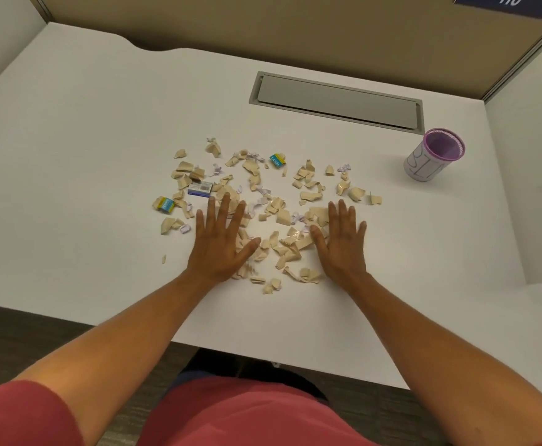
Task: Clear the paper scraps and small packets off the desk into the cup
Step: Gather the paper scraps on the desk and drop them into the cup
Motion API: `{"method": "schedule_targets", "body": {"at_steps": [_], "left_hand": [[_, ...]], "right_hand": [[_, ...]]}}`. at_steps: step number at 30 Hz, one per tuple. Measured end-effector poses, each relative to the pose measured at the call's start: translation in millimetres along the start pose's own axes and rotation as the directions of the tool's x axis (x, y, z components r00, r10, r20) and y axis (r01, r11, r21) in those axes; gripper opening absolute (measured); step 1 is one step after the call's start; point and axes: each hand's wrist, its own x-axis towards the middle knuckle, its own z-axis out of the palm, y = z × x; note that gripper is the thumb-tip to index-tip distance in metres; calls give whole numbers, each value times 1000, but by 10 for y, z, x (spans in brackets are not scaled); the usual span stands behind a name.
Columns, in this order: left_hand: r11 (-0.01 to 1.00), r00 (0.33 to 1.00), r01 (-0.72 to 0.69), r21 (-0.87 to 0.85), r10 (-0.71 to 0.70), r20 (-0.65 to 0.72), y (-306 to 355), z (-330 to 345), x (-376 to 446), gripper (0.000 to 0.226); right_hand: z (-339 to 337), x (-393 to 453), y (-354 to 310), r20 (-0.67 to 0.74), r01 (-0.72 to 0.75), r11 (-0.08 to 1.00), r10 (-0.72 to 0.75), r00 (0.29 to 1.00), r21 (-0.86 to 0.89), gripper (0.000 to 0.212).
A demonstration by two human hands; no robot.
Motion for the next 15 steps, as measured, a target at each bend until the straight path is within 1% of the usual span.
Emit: {"method": "schedule_targets", "body": {"at_steps": [3,5,7,9,10,11,12,13,14,15], "left_hand": [[999,996,-41,-15,42,81,185,61,59,88],[998,993,-61,-8,62,104,339,100,47,87],[997,992,-69,-43,73,101,448,100,12,84],[989,992,-86,-118,96,87,460,60,-35,81],[982,991,-96,-165,109,77,424,18,-63,82],[972,989,-109,-207,126,72,364,-35,-93,84],[964,985,-130,-233,151,77,285,-93,-125,87],[959,978,-158,-234,184,94,188,-150,-161,92],[959,969,-191,-209,219,118,82,-201,-205,96],[961,958,-223,-163,247,148,-25,-241,-249,101]], "right_hand": [[96,3,-248,53,93,996,-93,994,0,69],[173,-49,-413,89,139,990,-140,986,21,68],[195,-119,-500,93,137,983,-148,985,121,62],[112,-205,-481,73,100,955,-125,990,280,56],[41,-255,-438,53,85,936,-109,993,341,55],[-37,-307,-384,20,79,929,-92,996,362,56],[-115,-356,-317,-18,78,939,-76,997,335,60],[-186,-410,-251,-37,66,962,-58,998,265,67],[-241,-467,-191,-21,26,983,-22,1000,182,80],[-284,-530,-154,34,-49,990,44,998,129,95]]}}
